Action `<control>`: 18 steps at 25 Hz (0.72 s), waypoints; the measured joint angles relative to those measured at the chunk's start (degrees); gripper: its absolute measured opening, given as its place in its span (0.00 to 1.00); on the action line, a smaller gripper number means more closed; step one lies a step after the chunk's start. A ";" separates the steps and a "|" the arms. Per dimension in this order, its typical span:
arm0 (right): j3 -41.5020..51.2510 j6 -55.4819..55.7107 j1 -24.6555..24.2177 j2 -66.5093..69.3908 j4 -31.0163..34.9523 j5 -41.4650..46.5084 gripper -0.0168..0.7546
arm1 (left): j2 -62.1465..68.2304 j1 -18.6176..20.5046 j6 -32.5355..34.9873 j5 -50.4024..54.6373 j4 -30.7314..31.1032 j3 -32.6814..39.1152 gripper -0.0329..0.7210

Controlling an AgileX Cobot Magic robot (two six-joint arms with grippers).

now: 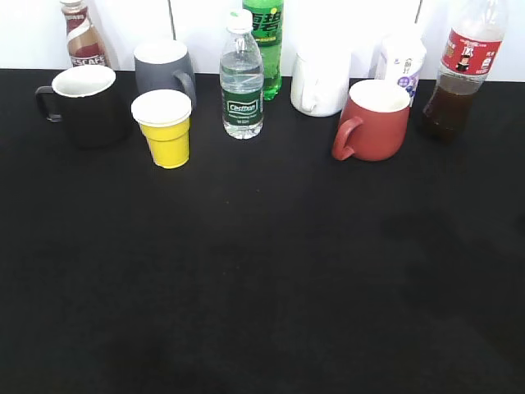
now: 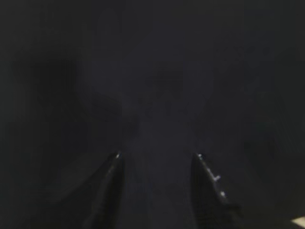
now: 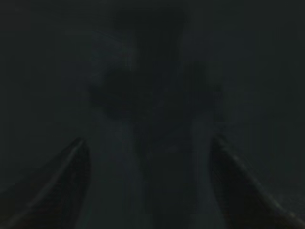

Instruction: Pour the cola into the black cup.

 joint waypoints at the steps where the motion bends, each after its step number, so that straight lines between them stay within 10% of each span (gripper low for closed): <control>1: 0.07 -0.07 0.06 -5.07 0.04 1.45 0.78 | -3.74 0.00 0.35 0.06 0.76 0.13 0.51; 8: 16.28 -1.80 0.06 -34.02 -0.75 2.25 0.78 | -20.31 0.00 1.17 -4.17 4.22 15.50 0.51; 18: 17.43 -6.05 0.12 -35.19 2.22 3.85 0.78 | -20.31 0.00 1.23 -4.10 4.66 16.15 0.51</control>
